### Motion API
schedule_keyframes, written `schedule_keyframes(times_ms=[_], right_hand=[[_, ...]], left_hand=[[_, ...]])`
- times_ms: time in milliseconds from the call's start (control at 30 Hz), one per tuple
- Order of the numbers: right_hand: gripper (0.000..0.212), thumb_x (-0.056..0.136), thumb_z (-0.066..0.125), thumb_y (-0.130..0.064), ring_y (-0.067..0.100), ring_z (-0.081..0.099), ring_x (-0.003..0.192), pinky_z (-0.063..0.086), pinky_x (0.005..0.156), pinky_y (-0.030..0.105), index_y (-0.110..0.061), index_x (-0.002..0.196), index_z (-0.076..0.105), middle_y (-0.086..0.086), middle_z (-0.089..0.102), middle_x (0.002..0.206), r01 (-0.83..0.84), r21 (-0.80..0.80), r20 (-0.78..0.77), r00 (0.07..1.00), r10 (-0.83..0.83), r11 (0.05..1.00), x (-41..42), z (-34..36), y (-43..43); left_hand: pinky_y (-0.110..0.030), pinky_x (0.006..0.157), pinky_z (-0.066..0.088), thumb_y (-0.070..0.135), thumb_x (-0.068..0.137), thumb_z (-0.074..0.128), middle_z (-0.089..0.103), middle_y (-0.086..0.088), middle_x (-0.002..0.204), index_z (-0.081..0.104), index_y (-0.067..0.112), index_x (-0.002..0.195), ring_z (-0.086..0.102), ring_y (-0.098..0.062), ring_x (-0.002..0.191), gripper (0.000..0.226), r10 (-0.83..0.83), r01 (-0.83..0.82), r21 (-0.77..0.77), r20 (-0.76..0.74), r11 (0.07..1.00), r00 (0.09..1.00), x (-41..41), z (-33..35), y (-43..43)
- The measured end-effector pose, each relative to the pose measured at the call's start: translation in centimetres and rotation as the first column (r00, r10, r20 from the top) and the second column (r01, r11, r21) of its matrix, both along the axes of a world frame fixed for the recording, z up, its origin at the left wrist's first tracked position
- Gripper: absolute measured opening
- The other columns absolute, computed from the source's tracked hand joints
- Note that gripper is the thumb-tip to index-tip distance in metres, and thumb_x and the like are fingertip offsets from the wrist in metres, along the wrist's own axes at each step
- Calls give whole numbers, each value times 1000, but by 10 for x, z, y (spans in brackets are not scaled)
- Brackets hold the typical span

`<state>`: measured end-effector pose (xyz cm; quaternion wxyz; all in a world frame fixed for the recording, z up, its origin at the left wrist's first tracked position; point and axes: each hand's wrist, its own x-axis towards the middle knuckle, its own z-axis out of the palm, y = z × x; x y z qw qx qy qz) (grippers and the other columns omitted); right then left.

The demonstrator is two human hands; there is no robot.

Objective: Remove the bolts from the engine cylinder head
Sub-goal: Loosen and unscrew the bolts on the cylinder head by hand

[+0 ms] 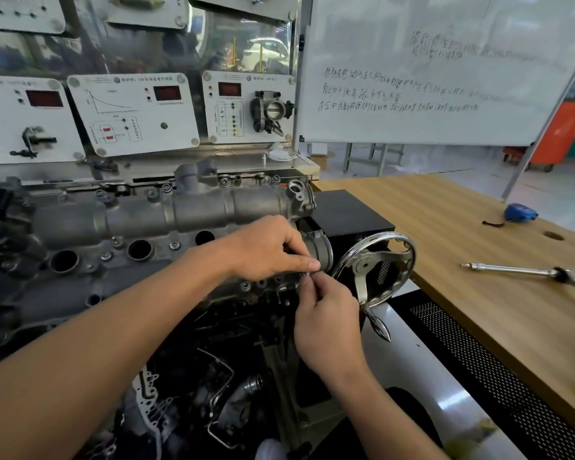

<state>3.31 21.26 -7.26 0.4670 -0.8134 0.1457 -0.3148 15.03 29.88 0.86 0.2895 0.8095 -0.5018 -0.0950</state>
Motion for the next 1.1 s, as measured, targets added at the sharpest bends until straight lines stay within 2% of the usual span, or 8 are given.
schedule_keyframes(times_ms=[233, 433, 667, 767, 833, 933, 1000, 1100], right_hand=[[42, 102, 45, -27, 6, 34, 39, 26, 40, 19, -13, 63, 48, -13, 46, 43, 50, 249, 44, 997, -62, 967, 5, -4, 17], [41, 102, 47, -26, 7, 38, 41, 27, 42, 17, -16, 62, 50, -15, 48, 44, 8, 101, 14, 1000, -9, 995, 3, -6, 0], [36, 103, 44, -24, 8, 39, 39, 26, 40, 19, -22, 68, 49, -15, 50, 47, -77, -23, 25, 997, 77, 997, 5, -10, -14], [31, 103, 42, -32, 12, 41, 43, 35, 42, 32, -18, 78, 54, -7, 50, 53, -105, -308, -11, 994, 107, 945, 2, -12, -34], [35, 101, 39, -39, 24, 51, 50, 44, 44, 39, -15, 87, 60, 1, 57, 63, -166, -671, -64, 984, 167, 723, 2, 5, -66], [26, 100, 52, -29, 25, 57, 59, 44, 50, 33, -12, 92, 70, 3, 62, 71, -227, -973, -189, 880, 435, 35, 34, 59, -117], [14, 97, 59, -20, 24, 58, 72, 38, 67, 35, -14, 96, 71, 1, 66, 77, -128, -915, -332, 780, 530, -384, 66, 95, -125], [5, 91, 66, -15, 23, 58, 82, 36, 76, 34, -14, 93, 71, 1, 70, 81, -3, -781, -459, 680, 571, -624, 96, 120, -114]], left_hand=[[-33, 84, 49, 37, 91, 67, 62, 14, 69, 64, 44, 63, 59, -4, 78, 29, -36, 32, 45, 86, 998, 996, -4, 1, -2], [-41, 90, 50, 39, 92, 66, 58, 12, 67, 70, 32, 67, 56, -4, 70, 26, -18, 11, 65, 101, 998, 995, -2, -2, -4], [-11, 70, 37, 37, 92, 66, 54, 13, 63, 77, 20, 73, 54, 5, 64, 28, -16, 12, 26, 133, 1000, 991, -1, -6, -6], [-6, 62, 34, 36, 94, 65, 54, 7, 64, 80, 15, 79, 53, 0, 63, 29, -4, 3, 8, 142, 1000, 990, 0, -9, -7], [-15, 64, 40, 37, 95, 63, 55, -2, 67, 77, 10, 75, 53, -12, 62, 37, 16, -16, 2, 134, 1000, 991, 2, -10, -7], [-26, 62, 44, 37, 95, 62, 56, 5, 65, 70, 23, 63, 52, -15, 59, 36, 66, -66, -3, 47, 998, 997, 3, -5, -3], [-27, 65, 47, 29, 93, 67, 64, 11, 70, 74, 26, 70, 57, -9, 63, 24, 58, -58, -2, -31, 998, 998, 2, 1, 1], [-11, 66, 45, 23, 86, 76, 71, 14, 78, 80, 22, 83, 61, 4, 67, 5, 47, -47, 9, -21, 999, 999, -3, 3, 4]])
